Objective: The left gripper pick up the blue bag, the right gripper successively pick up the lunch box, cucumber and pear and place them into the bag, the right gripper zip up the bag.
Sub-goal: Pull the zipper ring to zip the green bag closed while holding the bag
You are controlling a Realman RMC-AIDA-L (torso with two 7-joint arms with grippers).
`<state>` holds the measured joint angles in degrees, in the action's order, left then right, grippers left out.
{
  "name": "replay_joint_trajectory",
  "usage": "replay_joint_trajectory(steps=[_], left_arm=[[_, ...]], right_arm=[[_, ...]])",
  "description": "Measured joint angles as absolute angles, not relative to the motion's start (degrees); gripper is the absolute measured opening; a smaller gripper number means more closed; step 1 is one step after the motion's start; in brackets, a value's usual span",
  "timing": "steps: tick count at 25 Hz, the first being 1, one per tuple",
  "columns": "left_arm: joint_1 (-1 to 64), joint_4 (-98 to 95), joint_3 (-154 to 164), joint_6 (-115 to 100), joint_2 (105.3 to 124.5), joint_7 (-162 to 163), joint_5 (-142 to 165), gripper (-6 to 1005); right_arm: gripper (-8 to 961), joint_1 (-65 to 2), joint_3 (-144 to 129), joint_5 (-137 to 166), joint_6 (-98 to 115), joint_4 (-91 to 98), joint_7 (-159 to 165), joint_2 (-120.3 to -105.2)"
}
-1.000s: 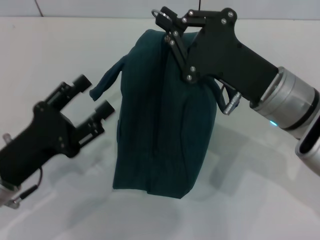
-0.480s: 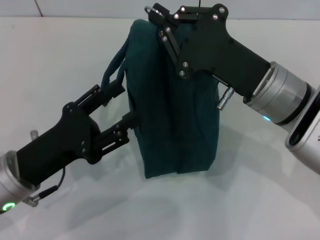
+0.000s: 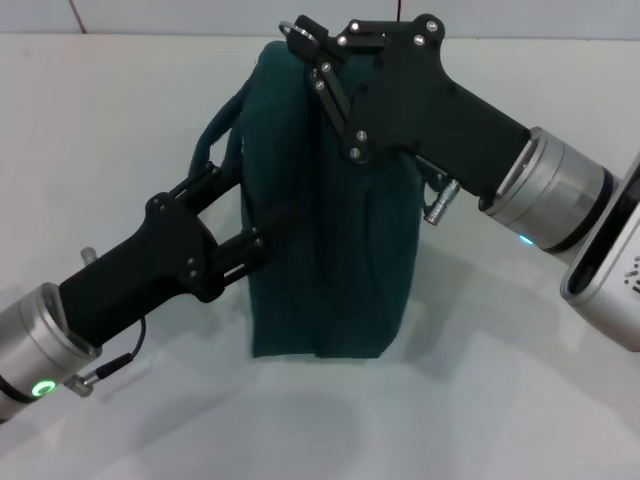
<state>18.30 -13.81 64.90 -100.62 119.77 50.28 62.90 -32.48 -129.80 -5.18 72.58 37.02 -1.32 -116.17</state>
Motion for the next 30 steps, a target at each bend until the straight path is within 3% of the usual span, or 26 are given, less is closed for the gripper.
replay_joint_trajectory(steps=[17,22,30], left_arm=[[18.4,-14.4,63.2,-97.0,119.23,48.5,60.5,738],[18.4,-14.2,63.1,-96.9,119.42,44.8,60.5,664],[19.1,-13.9,63.2,-96.8,119.67,38.8,60.5,386]], right_arm=[[12,-31.0,-131.9,-7.5,73.1,36.7,-1.2,-116.17],[13,-30.7,-132.4,-7.9,73.1,36.4,-0.7,-116.17],[13,-30.3,-134.6,-10.8,73.1,35.5,-0.6,-116.18]])
